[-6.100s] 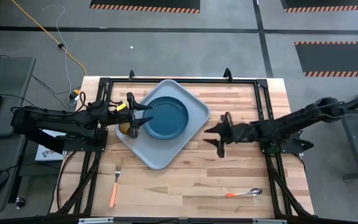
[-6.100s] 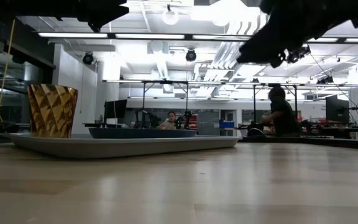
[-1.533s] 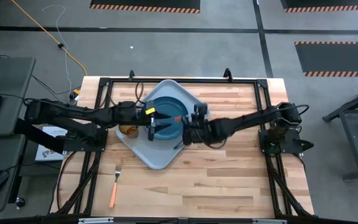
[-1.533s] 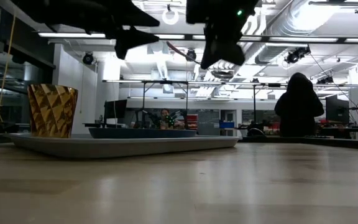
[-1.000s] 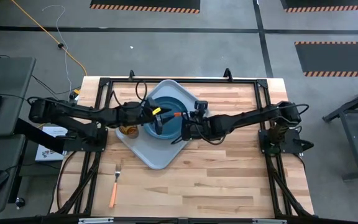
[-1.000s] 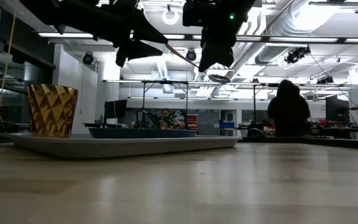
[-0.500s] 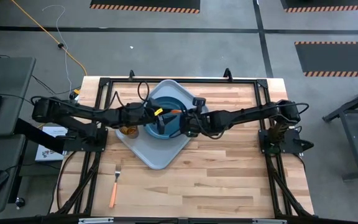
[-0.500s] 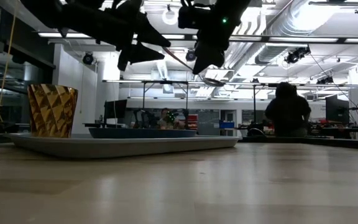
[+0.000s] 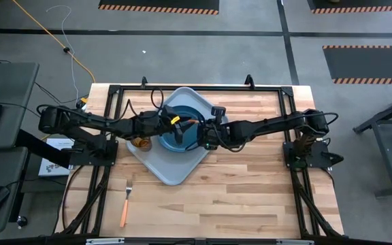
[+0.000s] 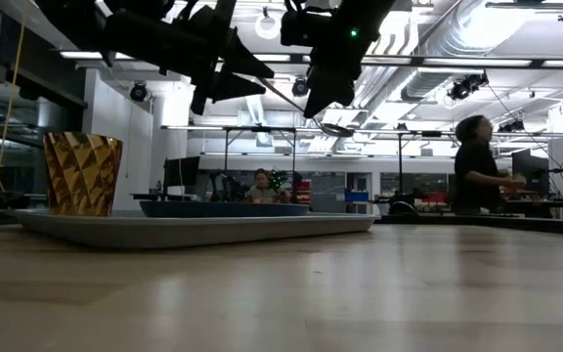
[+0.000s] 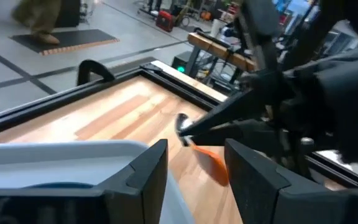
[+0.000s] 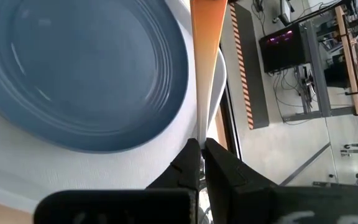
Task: Pick and place plate/cup/fork/spoon on tray
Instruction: Put the spoon on the tray
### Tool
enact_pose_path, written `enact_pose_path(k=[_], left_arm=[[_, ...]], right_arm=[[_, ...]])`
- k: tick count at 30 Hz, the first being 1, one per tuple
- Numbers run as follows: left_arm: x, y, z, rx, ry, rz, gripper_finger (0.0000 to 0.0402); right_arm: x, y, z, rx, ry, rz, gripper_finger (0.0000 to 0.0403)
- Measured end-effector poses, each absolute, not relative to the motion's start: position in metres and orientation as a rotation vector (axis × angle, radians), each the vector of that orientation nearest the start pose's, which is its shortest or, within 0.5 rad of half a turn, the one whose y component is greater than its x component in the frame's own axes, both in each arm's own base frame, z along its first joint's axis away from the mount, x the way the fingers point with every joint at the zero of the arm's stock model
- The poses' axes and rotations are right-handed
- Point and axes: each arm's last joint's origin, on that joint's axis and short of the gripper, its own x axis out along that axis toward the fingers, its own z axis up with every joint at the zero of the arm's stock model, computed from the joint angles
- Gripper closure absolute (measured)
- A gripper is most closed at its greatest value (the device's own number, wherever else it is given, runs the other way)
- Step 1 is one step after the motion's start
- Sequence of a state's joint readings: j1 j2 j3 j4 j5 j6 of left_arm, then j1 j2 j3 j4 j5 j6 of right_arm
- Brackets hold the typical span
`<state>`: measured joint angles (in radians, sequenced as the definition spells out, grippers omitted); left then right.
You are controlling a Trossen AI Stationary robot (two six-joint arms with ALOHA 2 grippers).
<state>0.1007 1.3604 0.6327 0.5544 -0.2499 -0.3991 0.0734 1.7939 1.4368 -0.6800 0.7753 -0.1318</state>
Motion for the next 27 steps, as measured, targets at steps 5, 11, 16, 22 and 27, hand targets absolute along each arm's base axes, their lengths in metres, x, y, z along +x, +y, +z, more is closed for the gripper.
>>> enact_pose_path(k=[5, 11, 16, 22, 27], left_arm=[[0.28, 0.039, 0.225, -0.369, 0.103, 0.416, 0.0285], [0.28, 0.039, 0.226, -0.333, 0.11, 0.413, 0.0358], [0.28, 0.039, 0.225, -0.297, 0.123, 0.408, 0.0392], [0.276, 0.04, 0.227, -0.252, 0.14, 0.453, 0.0397], [0.263, 0.041, 0.236, -0.209, 0.166, 0.539, 0.0398]], right_arm=[[0.375, 0.007, 0.255, -0.546, 1.008, -0.573, 0.0403], [0.375, 0.007, 0.255, -0.538, 1.01, -0.557, 0.0403], [0.375, 0.009, 0.254, -0.52, 1.021, -0.502, 0.0393], [0.367, 0.013, 0.262, -0.547, 1.026, -0.513, 0.0348], [0.35, 0.014, 0.284, -0.5, 0.999, -0.54, 0.0283]])
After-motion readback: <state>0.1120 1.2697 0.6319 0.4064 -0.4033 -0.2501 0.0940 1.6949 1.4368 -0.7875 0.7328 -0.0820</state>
